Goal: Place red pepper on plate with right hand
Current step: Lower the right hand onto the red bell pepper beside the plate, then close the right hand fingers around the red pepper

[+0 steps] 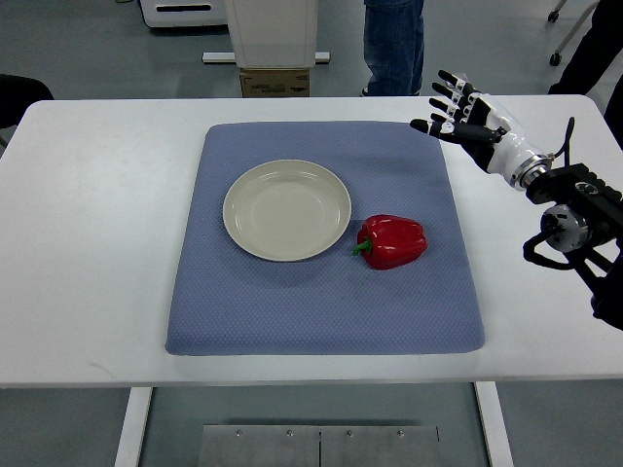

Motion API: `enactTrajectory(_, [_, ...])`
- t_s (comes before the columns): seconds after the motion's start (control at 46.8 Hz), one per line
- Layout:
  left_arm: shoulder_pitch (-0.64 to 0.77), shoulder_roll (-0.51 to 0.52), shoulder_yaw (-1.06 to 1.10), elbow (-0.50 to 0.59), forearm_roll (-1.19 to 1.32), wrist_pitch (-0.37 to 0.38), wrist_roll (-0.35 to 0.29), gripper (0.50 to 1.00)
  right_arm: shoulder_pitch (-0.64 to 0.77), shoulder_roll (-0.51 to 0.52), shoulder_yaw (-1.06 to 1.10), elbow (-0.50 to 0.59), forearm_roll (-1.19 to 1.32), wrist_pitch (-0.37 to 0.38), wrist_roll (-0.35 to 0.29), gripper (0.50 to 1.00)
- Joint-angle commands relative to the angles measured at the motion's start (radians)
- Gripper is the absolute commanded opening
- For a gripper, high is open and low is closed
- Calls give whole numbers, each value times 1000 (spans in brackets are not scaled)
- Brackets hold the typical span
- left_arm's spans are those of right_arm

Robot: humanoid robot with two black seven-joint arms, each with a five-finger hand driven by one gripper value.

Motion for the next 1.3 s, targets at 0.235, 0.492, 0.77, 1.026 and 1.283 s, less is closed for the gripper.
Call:
enactTrajectory(0.235, [0, 0, 0, 0, 0, 0, 0, 1000, 142, -153, -350, 172, -130, 5, 11, 993])
enactTrajectory(0.492, [0, 0, 0, 0, 0, 0, 0, 1000, 216, -170, -522, 176, -219, 4, 66, 985])
enactTrajectory(0.77, [0, 0, 0, 0, 0, 0, 0, 1000, 281, -199, -692, 193, -293, 4, 154, 987])
enactTrajectory(1.026, [0, 0, 0, 0, 0, 0, 0, 1000, 324, -219, -780, 248, -296, 2, 168, 985])
enactTrajectory(1.283, [0, 0, 0, 0, 0, 0, 0, 1000, 321, -210, -815, 245, -307, -27, 166, 968])
